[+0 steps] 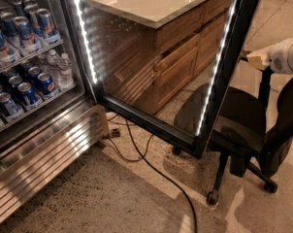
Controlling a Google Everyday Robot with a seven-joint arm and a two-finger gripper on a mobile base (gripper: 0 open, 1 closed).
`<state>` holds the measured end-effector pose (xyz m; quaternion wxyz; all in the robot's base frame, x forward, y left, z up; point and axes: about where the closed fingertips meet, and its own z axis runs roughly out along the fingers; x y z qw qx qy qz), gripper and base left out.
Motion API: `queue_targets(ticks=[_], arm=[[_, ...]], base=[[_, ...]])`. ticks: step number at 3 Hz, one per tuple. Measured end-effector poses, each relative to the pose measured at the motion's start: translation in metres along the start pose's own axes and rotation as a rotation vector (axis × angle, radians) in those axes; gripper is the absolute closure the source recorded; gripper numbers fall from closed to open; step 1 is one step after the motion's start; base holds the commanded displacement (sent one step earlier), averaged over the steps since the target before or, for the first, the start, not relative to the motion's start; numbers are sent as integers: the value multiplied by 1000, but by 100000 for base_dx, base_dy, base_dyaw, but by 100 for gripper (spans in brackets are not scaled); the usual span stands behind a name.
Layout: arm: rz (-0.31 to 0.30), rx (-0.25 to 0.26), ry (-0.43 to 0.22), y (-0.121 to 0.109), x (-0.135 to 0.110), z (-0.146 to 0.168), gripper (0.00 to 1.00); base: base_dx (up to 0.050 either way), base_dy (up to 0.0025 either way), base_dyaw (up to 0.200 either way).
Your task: Open right fridge door
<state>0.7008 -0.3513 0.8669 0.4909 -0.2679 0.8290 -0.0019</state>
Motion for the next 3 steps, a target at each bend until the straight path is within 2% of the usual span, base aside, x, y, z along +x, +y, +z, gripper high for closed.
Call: queue_targets(ticks=[1, 2, 3], arm=[[43, -10, 0, -7, 9, 19, 100], [43, -10, -1, -7, 9, 19, 100], [52, -57, -34, -6, 9, 34, 100]], base=[[0, 0, 0], [0, 0, 0], [0, 0, 0]])
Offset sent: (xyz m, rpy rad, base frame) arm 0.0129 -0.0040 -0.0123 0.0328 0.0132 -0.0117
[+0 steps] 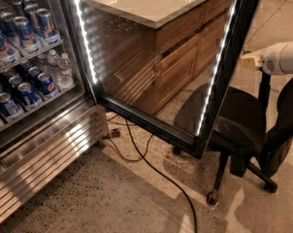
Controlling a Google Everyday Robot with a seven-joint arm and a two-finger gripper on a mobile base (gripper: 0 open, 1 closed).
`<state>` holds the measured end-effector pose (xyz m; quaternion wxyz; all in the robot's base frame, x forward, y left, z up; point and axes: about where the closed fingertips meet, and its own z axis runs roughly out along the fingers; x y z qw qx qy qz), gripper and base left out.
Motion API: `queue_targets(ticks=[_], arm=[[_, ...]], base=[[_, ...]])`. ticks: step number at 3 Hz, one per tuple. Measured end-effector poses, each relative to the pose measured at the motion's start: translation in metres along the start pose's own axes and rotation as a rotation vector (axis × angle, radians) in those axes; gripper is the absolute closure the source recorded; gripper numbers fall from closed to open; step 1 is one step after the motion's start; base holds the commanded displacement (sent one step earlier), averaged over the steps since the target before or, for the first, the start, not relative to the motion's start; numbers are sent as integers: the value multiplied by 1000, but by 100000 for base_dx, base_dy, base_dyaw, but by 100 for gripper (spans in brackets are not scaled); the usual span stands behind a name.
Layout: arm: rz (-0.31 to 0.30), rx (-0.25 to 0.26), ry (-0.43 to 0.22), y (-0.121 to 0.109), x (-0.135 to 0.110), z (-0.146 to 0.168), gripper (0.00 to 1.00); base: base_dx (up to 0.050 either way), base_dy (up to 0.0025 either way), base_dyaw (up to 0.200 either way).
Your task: Open right fridge door
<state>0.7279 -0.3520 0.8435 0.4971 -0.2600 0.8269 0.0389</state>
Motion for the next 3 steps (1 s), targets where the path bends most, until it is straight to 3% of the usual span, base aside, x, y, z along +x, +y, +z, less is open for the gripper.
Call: queue_targets(ticks=[1, 3], arm=[[-3, -52, -25, 2, -2, 20, 100], [7, -143, -13, 14, 6, 49, 100]], base=[[0, 0, 0], [0, 0, 0]])
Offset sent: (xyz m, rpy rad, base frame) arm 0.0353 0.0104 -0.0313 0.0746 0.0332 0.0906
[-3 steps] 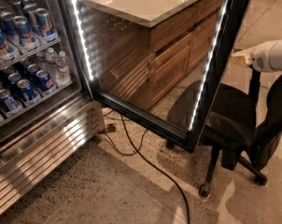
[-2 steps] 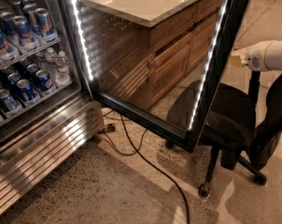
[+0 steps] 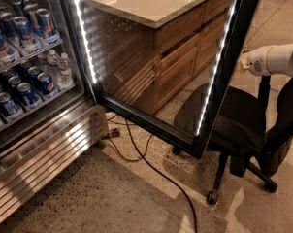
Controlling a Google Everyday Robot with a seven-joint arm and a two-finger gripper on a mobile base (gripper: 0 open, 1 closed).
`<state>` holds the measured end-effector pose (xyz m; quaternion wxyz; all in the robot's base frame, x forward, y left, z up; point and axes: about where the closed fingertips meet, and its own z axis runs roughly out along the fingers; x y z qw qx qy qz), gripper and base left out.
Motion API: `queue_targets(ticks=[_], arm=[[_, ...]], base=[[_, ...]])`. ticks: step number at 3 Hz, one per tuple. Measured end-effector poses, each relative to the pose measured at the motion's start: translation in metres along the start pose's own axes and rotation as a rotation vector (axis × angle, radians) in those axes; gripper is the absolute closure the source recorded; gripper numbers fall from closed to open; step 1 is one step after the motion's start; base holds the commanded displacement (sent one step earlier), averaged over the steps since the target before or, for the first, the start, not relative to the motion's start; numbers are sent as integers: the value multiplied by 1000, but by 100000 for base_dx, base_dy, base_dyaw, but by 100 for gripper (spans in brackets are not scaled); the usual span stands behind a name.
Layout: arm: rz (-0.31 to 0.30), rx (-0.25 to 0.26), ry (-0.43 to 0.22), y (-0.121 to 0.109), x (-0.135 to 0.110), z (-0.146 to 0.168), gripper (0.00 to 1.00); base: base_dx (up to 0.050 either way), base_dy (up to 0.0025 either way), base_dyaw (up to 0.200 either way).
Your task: Open right fridge door
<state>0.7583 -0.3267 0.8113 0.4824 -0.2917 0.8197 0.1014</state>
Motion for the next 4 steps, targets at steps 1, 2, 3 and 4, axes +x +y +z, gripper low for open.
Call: queue_targets(ticks=[1, 2, 3, 4], arm=[[-11, -56, 15, 11, 3, 14, 100], [-22, -100, 24, 20, 4, 22, 100], [-53, -152, 21, 35, -3, 20, 100], [-100, -214, 10, 55, -15, 13, 100]], base=[[0, 0, 0], [0, 0, 0], [0, 0, 0], [0, 0, 0]])
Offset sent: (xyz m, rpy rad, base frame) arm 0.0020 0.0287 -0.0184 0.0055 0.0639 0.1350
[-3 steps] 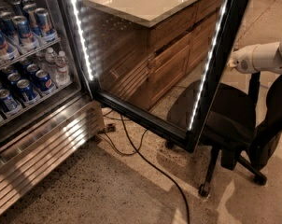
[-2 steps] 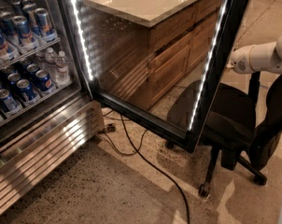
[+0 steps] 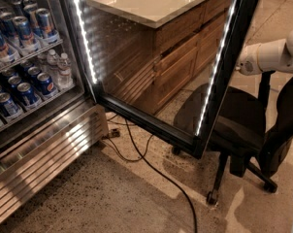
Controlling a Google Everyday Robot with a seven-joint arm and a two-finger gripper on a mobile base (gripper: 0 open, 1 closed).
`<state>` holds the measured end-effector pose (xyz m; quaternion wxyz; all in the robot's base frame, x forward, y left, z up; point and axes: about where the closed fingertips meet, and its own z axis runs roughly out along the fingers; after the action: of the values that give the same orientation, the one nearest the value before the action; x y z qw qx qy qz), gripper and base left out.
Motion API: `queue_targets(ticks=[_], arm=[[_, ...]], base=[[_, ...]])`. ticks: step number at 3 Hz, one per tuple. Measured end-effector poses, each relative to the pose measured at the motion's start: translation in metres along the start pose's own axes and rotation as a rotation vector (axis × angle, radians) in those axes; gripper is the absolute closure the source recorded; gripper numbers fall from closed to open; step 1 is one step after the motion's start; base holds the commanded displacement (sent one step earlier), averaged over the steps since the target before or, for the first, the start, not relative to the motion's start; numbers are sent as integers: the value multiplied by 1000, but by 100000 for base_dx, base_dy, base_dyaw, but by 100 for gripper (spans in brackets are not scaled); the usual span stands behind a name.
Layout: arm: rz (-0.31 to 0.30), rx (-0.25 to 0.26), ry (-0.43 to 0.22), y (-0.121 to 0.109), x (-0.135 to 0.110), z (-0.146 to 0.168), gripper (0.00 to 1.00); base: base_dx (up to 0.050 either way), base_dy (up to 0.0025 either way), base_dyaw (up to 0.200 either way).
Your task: Open right fridge door
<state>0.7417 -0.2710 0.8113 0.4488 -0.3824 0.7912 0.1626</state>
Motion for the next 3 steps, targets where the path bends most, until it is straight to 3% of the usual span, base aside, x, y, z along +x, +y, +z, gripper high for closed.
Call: queue_targets(ticks=[3], arm=[[-78, -192, 8, 64, -21, -8, 100]], base=[[0, 0, 0]])
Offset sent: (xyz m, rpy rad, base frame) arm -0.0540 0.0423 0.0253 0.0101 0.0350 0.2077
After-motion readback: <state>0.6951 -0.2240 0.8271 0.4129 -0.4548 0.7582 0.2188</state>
